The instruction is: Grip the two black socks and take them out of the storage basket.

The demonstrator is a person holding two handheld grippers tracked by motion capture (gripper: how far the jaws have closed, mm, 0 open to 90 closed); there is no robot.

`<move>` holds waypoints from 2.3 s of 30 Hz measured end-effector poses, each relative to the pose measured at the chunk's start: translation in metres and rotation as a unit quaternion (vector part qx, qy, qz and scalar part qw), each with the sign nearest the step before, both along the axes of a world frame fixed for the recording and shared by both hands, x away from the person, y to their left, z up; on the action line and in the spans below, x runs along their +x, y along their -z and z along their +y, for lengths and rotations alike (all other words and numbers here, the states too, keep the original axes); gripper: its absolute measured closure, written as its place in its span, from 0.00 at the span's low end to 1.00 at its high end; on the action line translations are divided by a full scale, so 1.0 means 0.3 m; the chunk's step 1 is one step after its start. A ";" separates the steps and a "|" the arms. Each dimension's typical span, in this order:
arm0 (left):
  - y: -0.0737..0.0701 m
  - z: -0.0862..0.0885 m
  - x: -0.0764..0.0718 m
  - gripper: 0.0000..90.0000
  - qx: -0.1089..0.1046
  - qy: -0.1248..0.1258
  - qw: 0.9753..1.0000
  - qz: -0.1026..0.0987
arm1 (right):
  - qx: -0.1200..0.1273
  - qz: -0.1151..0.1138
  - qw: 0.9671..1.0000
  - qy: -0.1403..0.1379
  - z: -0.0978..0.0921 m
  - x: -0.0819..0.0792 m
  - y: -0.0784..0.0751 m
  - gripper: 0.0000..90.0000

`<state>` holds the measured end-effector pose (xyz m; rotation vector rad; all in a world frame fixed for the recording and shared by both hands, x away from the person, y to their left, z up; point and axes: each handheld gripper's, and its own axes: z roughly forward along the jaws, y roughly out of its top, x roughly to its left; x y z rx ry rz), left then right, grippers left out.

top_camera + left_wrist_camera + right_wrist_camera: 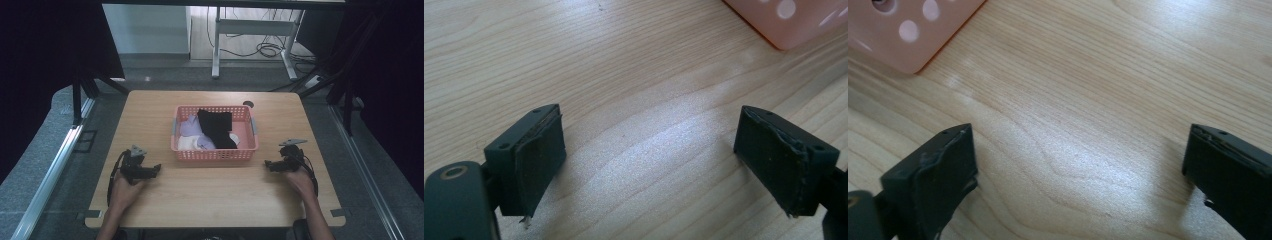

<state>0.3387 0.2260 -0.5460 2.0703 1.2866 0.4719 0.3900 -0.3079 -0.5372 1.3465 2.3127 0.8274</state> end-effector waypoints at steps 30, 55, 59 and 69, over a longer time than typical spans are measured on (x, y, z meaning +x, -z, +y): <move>0.000 0.001 0.001 0.14 -0.001 0.001 1.000 0.001 | -0.009 0.017 1.000 -0.001 0.007 0.001 -0.014 0.04; 0.000 0.000 0.001 0.14 0.000 0.000 1.000 0.000 | -0.003 0.023 1.000 -0.018 0.027 -0.001 -0.132 0.11; 0.000 0.000 0.001 0.14 0.001 0.000 1.000 0.000 | 0.002 0.022 1.000 -0.021 0.025 0.003 -0.154 0.11; -0.001 0.001 0.001 0.14 0.002 0.002 1.000 0.000 | 0.014 0.028 0.999 -0.023 0.014 0.028 -0.253 0.17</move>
